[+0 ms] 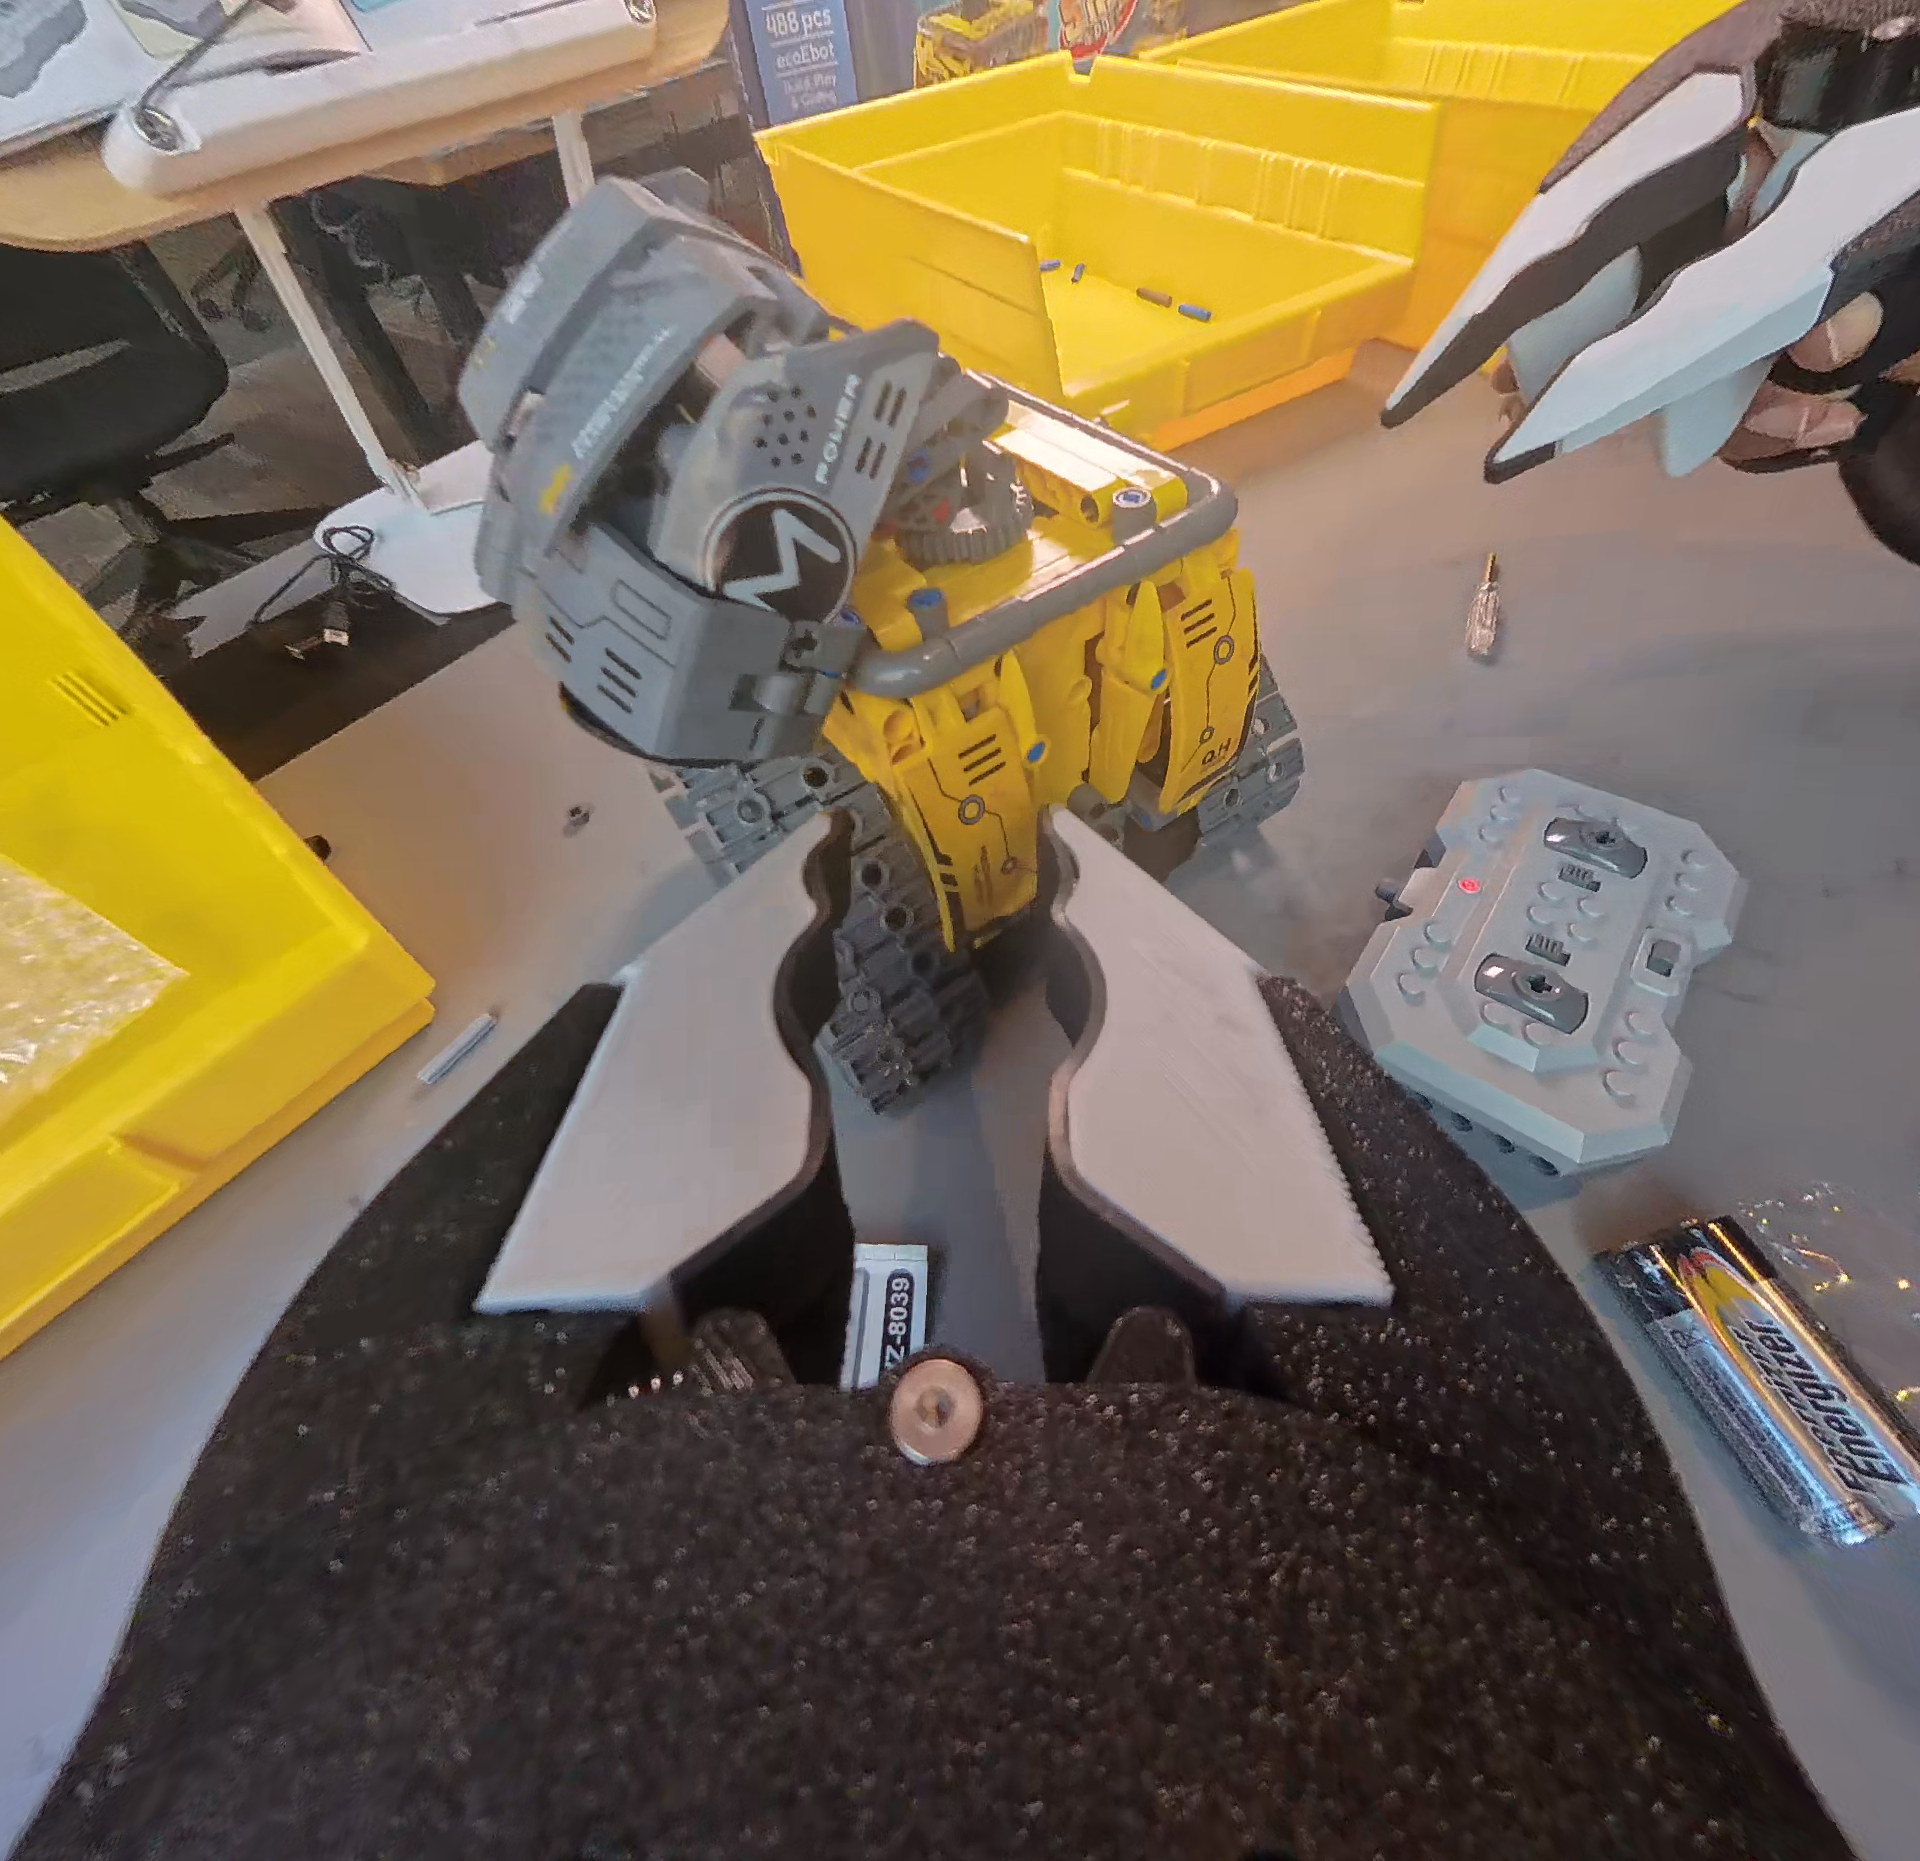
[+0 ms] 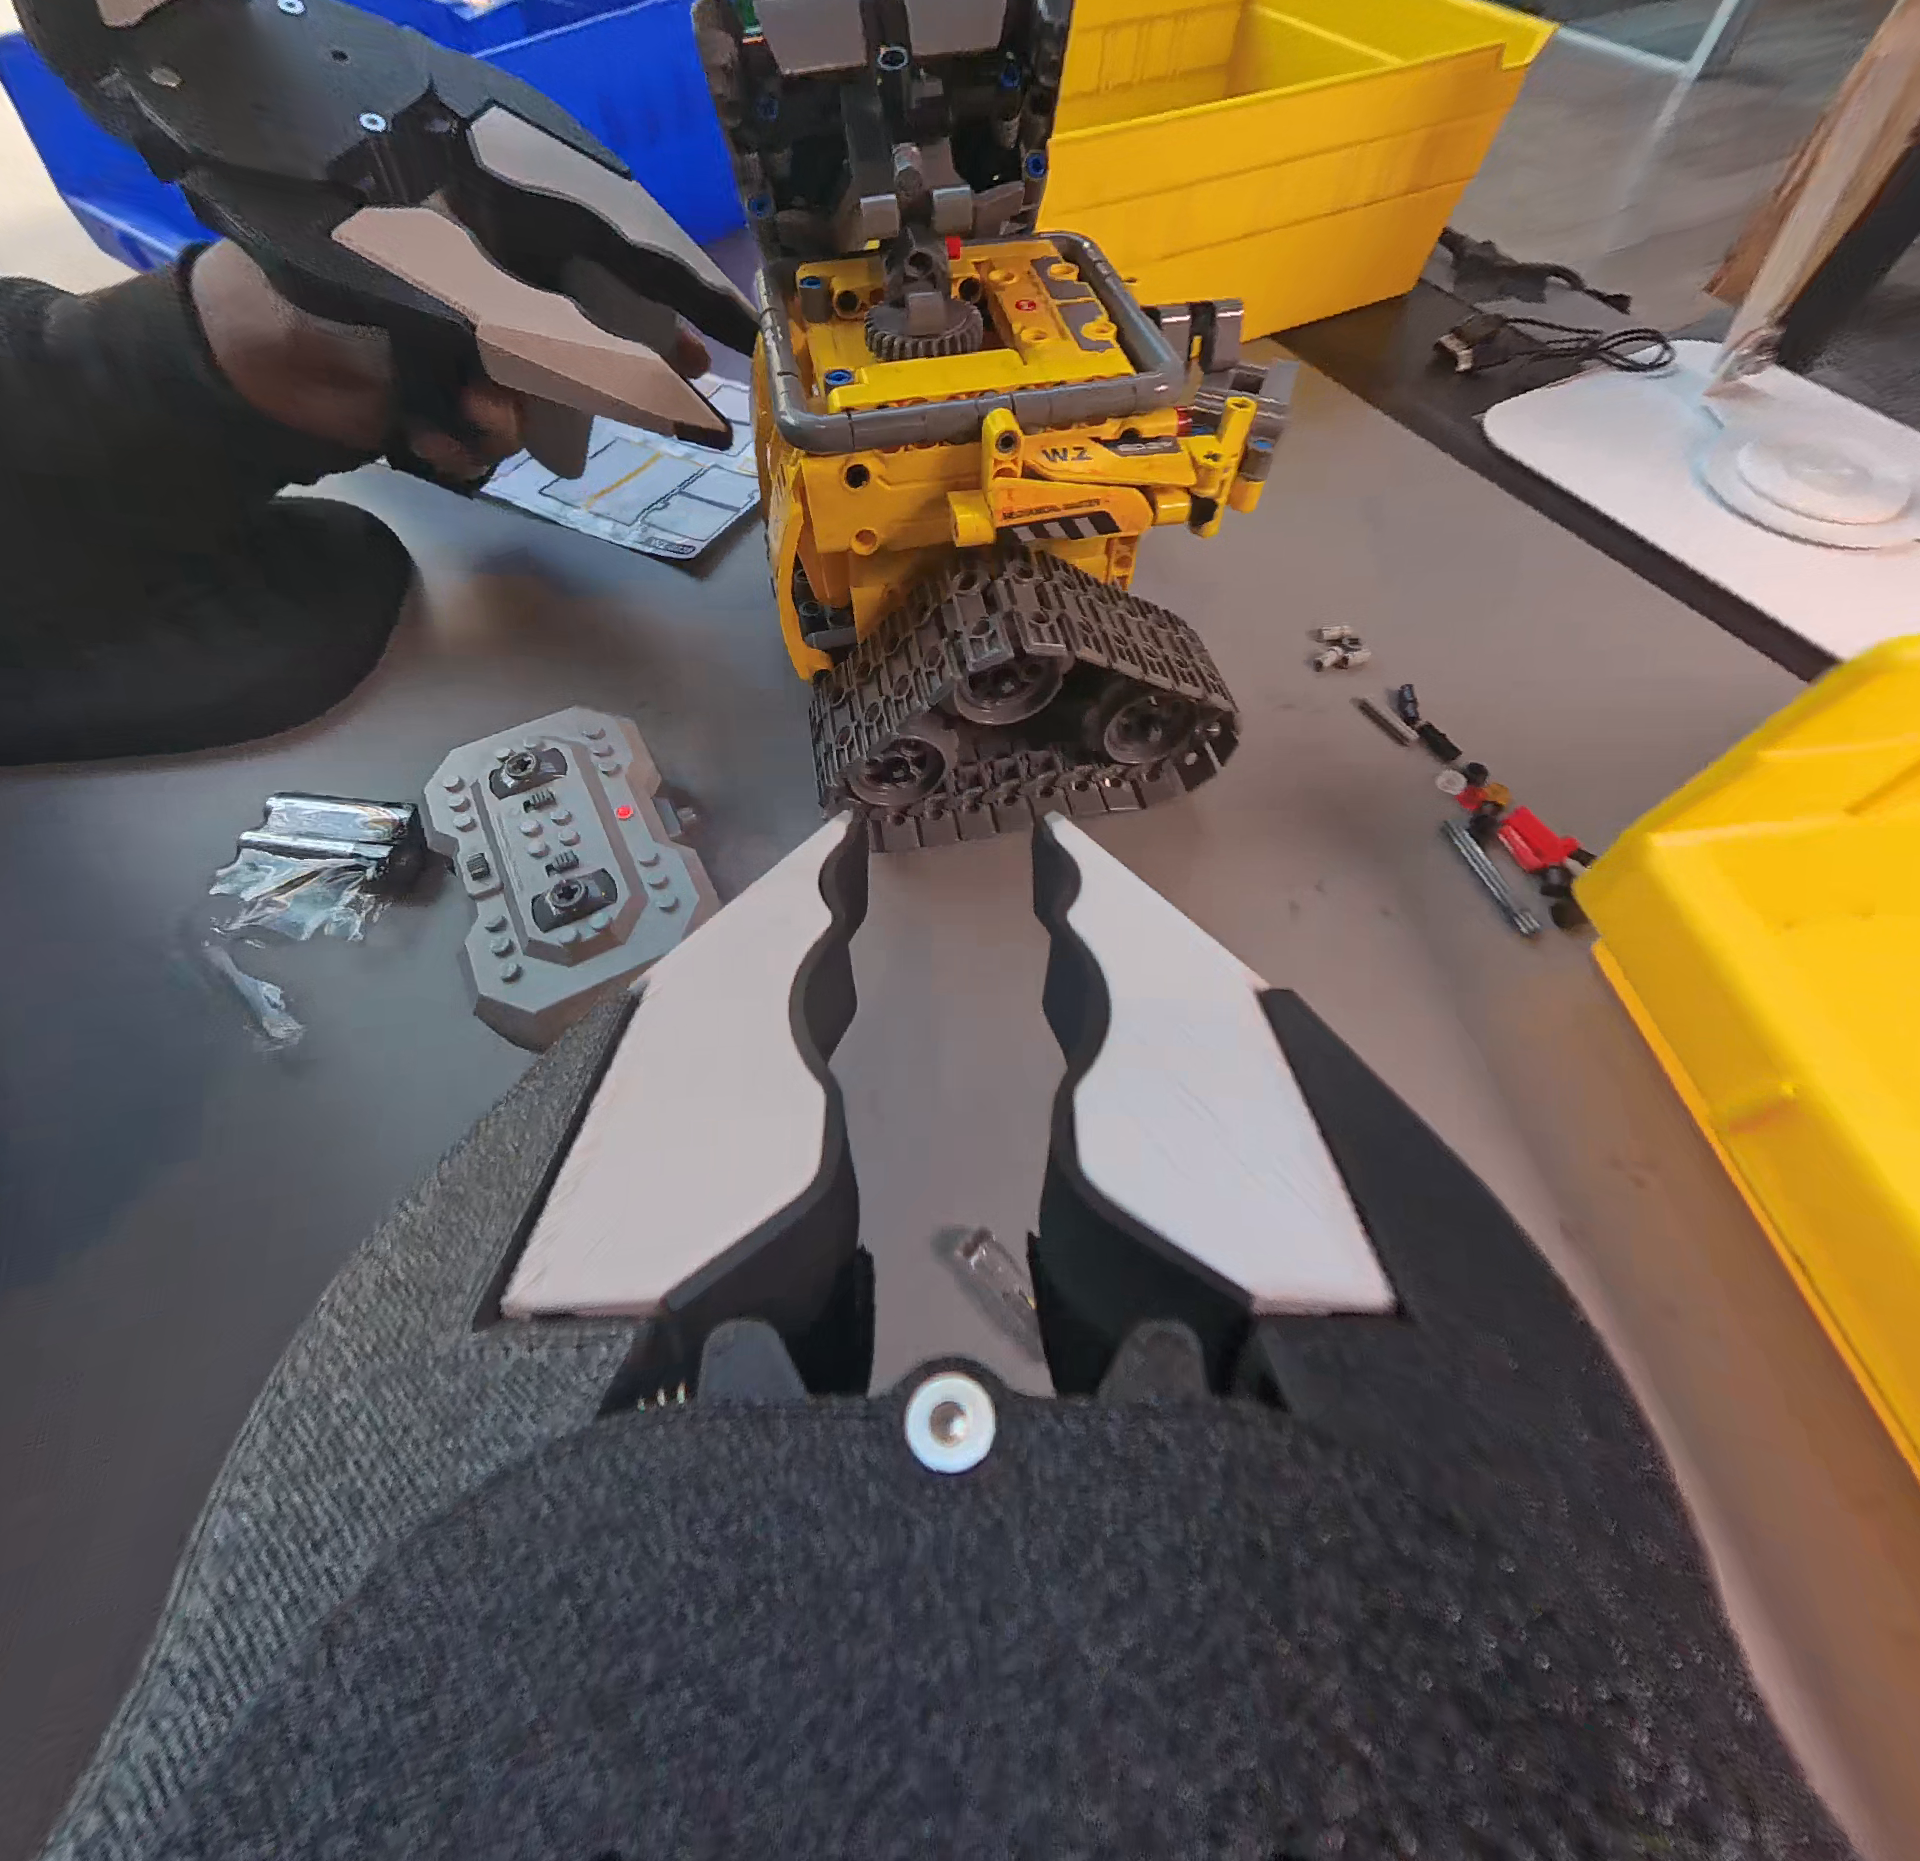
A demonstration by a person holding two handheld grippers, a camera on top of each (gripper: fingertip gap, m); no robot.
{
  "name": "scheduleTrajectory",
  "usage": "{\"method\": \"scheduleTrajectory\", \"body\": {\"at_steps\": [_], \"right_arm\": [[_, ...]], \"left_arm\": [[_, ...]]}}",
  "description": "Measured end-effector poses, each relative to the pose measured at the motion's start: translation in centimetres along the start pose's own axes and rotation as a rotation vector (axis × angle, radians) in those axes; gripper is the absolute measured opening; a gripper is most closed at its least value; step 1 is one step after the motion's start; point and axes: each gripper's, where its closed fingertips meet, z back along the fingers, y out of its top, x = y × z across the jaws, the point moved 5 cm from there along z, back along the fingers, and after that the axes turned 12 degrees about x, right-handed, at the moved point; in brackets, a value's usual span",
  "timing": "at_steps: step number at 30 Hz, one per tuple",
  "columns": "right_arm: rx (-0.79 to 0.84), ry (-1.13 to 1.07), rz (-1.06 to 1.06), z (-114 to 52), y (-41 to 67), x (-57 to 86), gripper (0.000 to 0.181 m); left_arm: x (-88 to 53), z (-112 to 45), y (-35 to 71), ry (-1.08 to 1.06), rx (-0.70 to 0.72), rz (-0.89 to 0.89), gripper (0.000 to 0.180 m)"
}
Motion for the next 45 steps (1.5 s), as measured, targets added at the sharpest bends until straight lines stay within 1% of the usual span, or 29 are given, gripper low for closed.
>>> {"method": "scheduleTrajectory", "body": {"at_steps": [5, 8, 11, 14, 17, 20, 23, 25, 27, 29, 30, 33, 35, 36, 37, 39, 40, 42, 43, 45], "right_arm": [[0.109, -0.11, -0.068, 4.8, 0.1, 1.1, 0.042], [0.157, -0.171, -0.101, 7.1, -0.2, 1.9, 0.044], [0.185, -0.218, -0.081, 8.5, -0.4, 2.7, 0.045], [0.237, -0.276, 0.003, 9.2, 0.1, 3.5, 0.056], [0.301, -0.416, 0.137, 10.2, 0.5, 5.1, 0.073], [0.385, -0.543, 0.172, 11.5, 0.5, 6.6, 0.082], [0.382, -0.657, 0.178, 13.1, 0.6, 7.8, 0.089], [0.313, -0.803, 0.197, 15.8, 1.1, 9.3, 0.089], [0.239, -0.916, 0.152, 19.7, 1.6, 10.9, 0.087], [0.16, -0.933, 0.054, 23.1, 1.2, 12.3, 0.086], [0.109, -0.92, 0.001, 24.3, 0.7, 12.8, 0.086], [-0.094, -0.772, -0.113, 24.4, -2.4, 12.4, 0.08], [-0.201, -0.711, -0.104, 22.7, -4.6, 11.5, 0.068], [-0.237, -0.702, -0.09, 21.8, -5.5, 11.3, 0.055], [-0.259, -0.702, -0.073, 20.9, -6.2, 11.2, 0.041], [-0.242, -0.697, -0.039, 19.0, -6.5, 11.1, 0.017], [-0.238, -0.709, -0.015, 18.3, -6.4, 11.2, 0.016], [-0.228, -0.676, 0.06, 16.9, -5.8, 11.1, 0.008], [-0.205, -0.63, 0.076, 16.3, -5.3, 10.9, 0.01], [-0.167, -0.579, 0.077, 16.8, -3.8, 10.8, 0.02]], "left_arm": [[-0.3, 1.3, 1.7, 0.029, 0.099, 0.054, 0.056], [-0.1, 1.8, 2.3, 0.042, 0.122, 0.053, 0.063], [0.1, 2.2, 2.6, 0.056, 0.143, 0.05, 0.069], [-0.1, 3.2, 3.2, 0.108, 0.192, 0.065, 0.075], [-0.9, 4.4, 3.4, 0.191, 0.258, 0.091, 0.082], [-2.5, 5.6, 2.8, 0.307, 0.276, 0.073, 0.088], [-3.9, 6.2, 2.2, 0.377, 0.261, 0.094, 0.098], [-4.4, 6.4, 2.0, 0.395, 0.257, 0.098, 0.098], [-4.6, 6.4, 1.8, 0.404, 0.245, 0.096, 0.097], [-4.5, 6.2, 1.5, 0.399, 0.237, 0.093, 0.096], [-4.4, 6.1, 1.4, 0.394, 0.232, 0.091, 0.096], [-4.3, 5.9, 1.2, 0.382, 0.214, 0.082, 0.094], [-4.4, 5.8, 1.1, 0.382, 0.211, 0.079, 0.092], [-4.5, 5.8, 1.0, 0.385, 0.207, 0.079, 0.092], [-4.6, 5.7, 0.8, 0.387, 0.201, 0.081, 0.091], [-4.7, 5.5, 0.5, 0.388, 0.188, 0.088, 0.091], [-4.7, 5.4, 0.4, 0.388, 0.183, 0.088, 0.09], [-4.7, 5.3, 0.2, 0.395, 0.173, 0.079, 0.09], [-4.7, 5.2, 0.2, 0.398, 0.169, 0.074, 0.089], [-4.7, 5.2, 0.3, 0.409, 0.166, 0.064, 0.088]]}}
